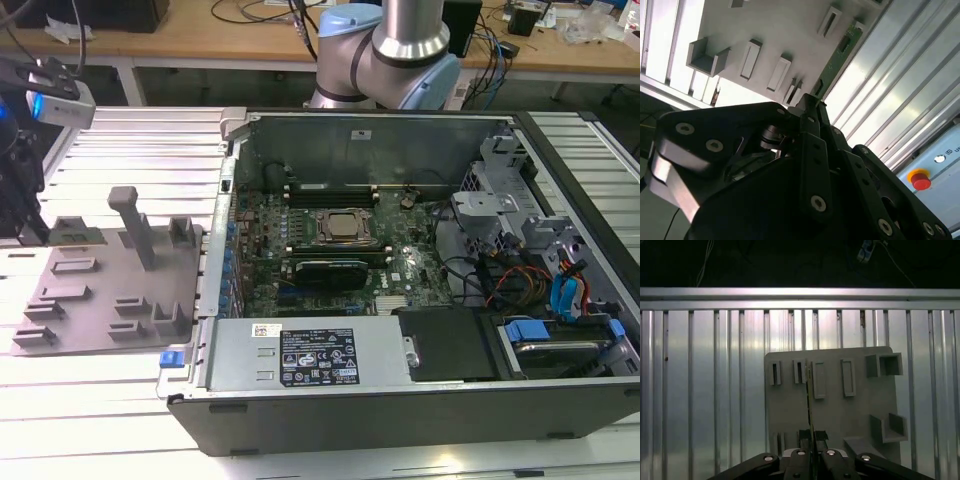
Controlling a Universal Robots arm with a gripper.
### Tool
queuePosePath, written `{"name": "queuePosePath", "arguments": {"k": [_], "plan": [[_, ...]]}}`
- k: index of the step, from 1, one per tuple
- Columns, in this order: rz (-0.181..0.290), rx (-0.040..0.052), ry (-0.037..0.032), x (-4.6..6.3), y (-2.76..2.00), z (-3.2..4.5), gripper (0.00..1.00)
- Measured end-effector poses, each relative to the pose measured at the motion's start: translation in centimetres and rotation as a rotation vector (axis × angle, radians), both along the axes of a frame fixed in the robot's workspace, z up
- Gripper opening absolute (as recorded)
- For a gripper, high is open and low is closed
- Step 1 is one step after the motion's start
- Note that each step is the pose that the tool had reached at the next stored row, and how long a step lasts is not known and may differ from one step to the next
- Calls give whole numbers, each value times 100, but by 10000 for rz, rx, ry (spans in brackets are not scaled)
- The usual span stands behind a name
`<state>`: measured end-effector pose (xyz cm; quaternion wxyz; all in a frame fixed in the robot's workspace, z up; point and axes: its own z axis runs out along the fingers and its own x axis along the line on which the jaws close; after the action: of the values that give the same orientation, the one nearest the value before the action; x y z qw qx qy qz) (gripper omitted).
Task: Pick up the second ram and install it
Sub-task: 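Pick up the second ram and move it above second insertion slot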
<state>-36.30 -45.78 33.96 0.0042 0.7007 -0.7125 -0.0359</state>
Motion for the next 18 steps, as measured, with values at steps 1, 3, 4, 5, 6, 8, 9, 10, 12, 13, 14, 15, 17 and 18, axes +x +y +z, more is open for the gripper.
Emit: {"name": "queuePosePath", "arguments": {"k": [1, 3, 4, 5, 6, 8, 9, 10, 12, 13, 14, 15, 17, 18], "plan": [[0, 0, 0, 0, 0, 18, 11], [0, 0, 2, 1, 0, 68, 11], [0, 0, 2, 1, 0, 90, 11], [0, 0, 4, 1, 0, 130, 11], [0, 0, 4, 1, 0, 160, 11], [0, 0, 6, 3, 0, 224, 11], [0, 0, 8, 4, 0, 250, 11], [0, -1, 11, 5, 0, 278, 11], [0, -1, 12, 5, 0, 319, 11], [0, 0, 14, 6, 0, 363, 11], [0, -1, 17, 7, 0, 406, 11], [0, 0, 18, 8, 0, 425, 11], [0, -1, 23, 9, 0, 488, 11], [0, 0, 26, 11, 0, 523, 11]]}}
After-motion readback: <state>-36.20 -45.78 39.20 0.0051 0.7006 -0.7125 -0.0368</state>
